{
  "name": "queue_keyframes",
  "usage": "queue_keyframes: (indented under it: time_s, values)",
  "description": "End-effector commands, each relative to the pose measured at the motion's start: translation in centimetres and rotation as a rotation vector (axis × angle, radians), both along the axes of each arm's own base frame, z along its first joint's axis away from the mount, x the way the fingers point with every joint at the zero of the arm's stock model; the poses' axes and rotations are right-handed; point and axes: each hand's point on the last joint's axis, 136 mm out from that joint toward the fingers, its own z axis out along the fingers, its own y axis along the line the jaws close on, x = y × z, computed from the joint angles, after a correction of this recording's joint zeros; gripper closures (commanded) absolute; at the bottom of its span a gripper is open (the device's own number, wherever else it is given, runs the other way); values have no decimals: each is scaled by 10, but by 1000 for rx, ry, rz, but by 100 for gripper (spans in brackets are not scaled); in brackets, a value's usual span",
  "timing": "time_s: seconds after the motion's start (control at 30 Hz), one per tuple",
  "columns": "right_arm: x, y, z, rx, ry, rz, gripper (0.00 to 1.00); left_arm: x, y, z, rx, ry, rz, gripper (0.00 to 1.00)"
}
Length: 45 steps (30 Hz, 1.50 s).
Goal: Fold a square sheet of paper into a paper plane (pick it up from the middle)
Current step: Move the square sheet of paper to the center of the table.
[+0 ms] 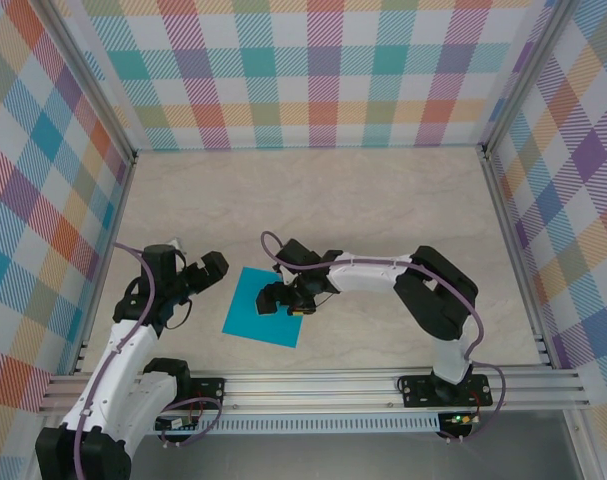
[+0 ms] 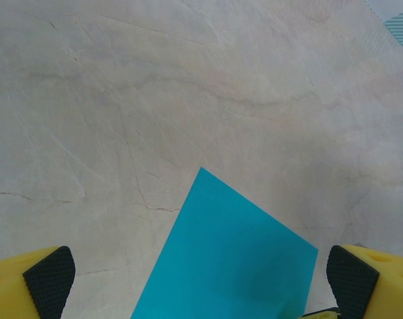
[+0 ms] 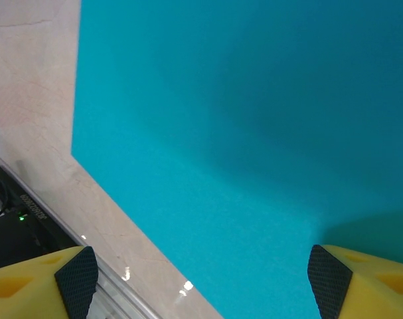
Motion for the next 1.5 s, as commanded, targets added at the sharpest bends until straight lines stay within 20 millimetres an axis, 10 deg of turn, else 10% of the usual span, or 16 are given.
queue_keyframes:
  time_s: [0.0,0.57,0.9,1.17,1.47]
  values:
    - [-4,-7,-14,-63,12,21,15,-7,2,-6,-12,26,7,0]
    - [40,-85,-23,-342,-155,32,14,-10,6,-5,13,30,12,0]
    - [41,-39,30,-88,-147,9,15,-9,9,-3,26,25,29,0]
    - [31,-35,2,-125,-95,10,15,-9,13,-2,44,29,45,0]
    - [37,-85,-28,-319,-139,17,15,-9,12,-2,37,46,39,0]
